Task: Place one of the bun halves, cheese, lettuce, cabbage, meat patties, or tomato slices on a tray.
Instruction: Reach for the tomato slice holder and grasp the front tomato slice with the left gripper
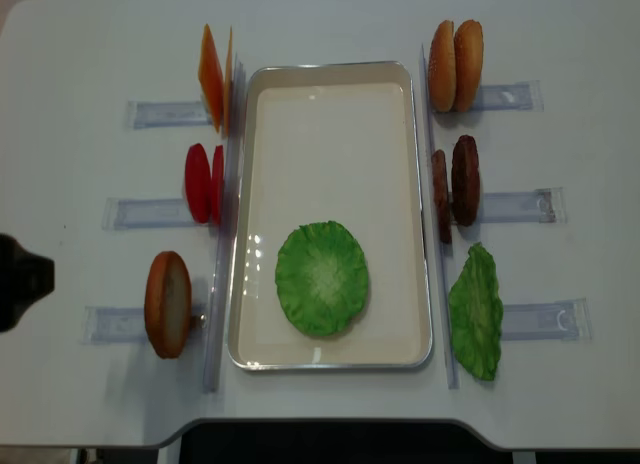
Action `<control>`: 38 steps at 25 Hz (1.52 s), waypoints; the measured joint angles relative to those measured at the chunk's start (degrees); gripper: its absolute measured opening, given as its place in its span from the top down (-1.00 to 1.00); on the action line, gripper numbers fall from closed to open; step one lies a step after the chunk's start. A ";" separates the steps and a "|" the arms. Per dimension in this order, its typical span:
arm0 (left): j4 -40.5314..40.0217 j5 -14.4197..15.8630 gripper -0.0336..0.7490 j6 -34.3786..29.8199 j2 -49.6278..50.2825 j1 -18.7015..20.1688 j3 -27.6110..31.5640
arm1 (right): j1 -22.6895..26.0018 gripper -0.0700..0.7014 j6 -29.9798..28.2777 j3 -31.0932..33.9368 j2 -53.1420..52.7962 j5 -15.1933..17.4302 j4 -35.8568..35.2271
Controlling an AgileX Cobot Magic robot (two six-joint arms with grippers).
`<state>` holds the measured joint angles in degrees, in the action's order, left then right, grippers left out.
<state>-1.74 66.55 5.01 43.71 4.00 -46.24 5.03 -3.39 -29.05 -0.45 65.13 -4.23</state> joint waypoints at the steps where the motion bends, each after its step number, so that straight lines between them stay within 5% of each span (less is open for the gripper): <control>1: 0.00 0.01 -0.31 0.00 2.31 0.00 -1.22 | 0.00 -0.22 0.00 0.00 0.00 0.00 0.00; 12: -0.21 0.88 -0.31 0.18 22.33 0.00 -16.62 | 0.00 -0.22 0.00 0.00 0.00 0.00 0.00; 25: -7.16 3.99 -0.31 0.18 36.20 0.00 -26.97 | 0.00 -0.22 -0.04 0.00 0.00 0.00 0.00; 38: -3.95 4.25 -0.31 0.18 47.86 0.00 -37.30 | 0.00 -0.22 -0.04 0.00 0.00 0.00 0.00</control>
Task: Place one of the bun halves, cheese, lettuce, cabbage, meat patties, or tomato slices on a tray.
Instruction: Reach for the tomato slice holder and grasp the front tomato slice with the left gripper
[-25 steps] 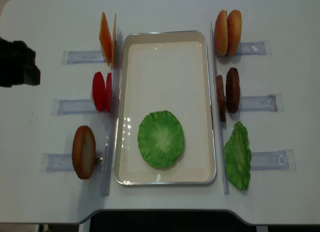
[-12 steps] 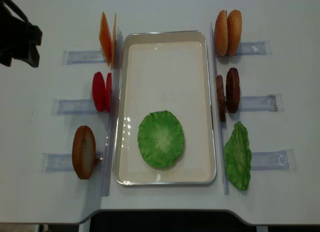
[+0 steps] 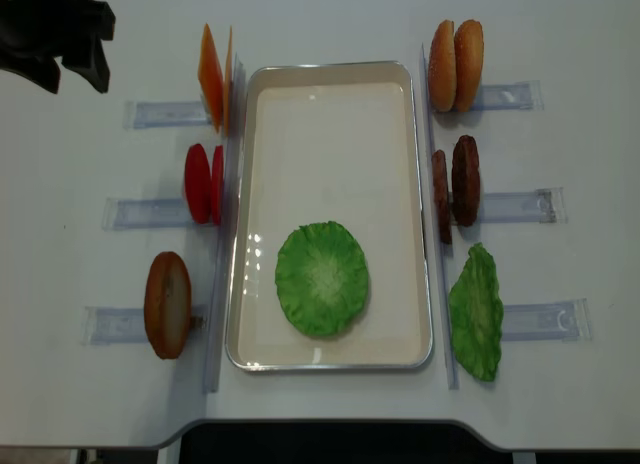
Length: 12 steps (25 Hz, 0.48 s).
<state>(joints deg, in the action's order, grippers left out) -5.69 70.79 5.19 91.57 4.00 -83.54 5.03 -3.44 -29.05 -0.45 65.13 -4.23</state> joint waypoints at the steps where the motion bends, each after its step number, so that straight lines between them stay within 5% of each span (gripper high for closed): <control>1: 0.22 0.00 -0.31 0.00 0.74 0.00 -0.29 | 0.00 -0.22 0.00 0.00 0.00 0.00 0.00; 7: 0.35 -0.08 -0.31 0.00 2.35 0.90 -0.61 | 0.00 -0.22 0.00 0.00 0.00 0.00 0.00; 12: 0.35 -0.02 -0.31 2.22 2.35 6.05 -0.79 | 0.00 -0.22 0.00 0.00 0.00 0.00 0.00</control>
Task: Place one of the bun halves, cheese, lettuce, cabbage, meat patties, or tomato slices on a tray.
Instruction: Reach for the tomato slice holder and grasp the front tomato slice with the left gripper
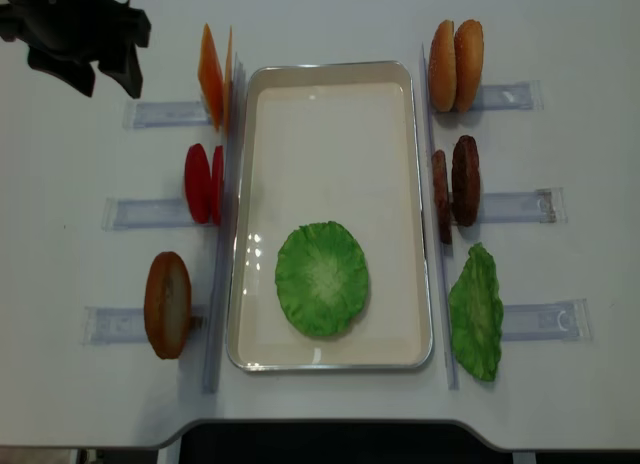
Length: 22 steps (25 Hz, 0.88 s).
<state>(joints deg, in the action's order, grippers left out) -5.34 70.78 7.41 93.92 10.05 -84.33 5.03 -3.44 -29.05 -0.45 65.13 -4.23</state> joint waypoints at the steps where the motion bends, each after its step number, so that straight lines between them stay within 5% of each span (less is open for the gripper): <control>1: 0.06 0.00 -0.31 0.89 0.00 1.24 0.00 | 0.00 -0.22 0.00 0.00 0.00 0.00 0.00; 12: 0.24 0.00 -0.31 10.49 0.25 11.63 0.00 | 0.00 -0.22 0.00 0.00 0.00 0.00 0.00; 22: 0.65 -0.05 -0.31 13.05 3.57 13.43 0.00 | 0.00 -0.22 0.00 0.00 0.00 0.00 0.00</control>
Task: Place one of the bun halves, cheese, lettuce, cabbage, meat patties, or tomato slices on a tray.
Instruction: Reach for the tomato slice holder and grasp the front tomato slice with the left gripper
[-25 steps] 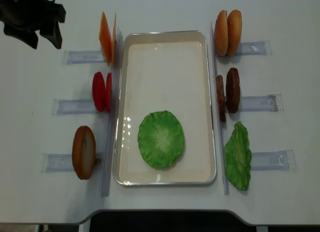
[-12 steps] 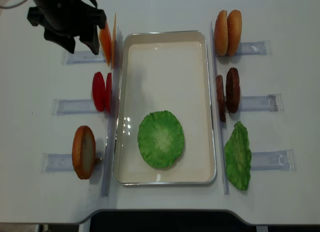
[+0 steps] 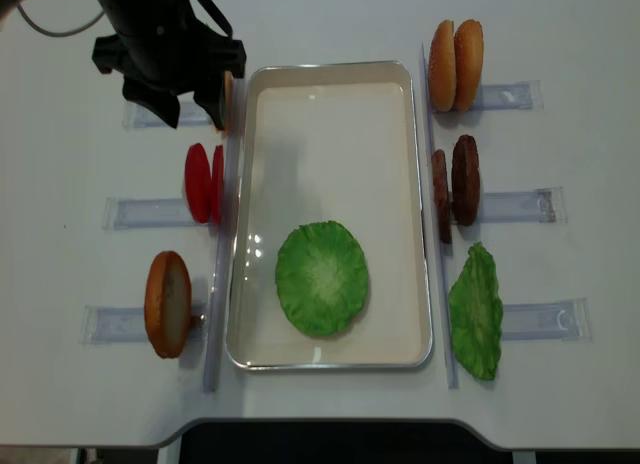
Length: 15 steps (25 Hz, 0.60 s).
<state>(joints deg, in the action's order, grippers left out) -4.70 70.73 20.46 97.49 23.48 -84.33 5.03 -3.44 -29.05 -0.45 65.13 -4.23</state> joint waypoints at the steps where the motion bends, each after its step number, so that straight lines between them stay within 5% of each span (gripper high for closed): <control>1: 0.00 0.00 -0.31 0.04 0.36 0.00 0.00 | 0.00 -0.22 0.00 0.00 0.00 0.00 0.00; 15: -0.05 -0.60 -0.31 0.63 4.20 0.00 3.29 | 0.00 -0.22 0.00 0.00 0.00 -0.01 0.00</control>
<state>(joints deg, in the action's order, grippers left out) -4.75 70.13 21.09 101.69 23.48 -81.03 5.03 -3.44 -29.05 -0.45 65.12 -4.23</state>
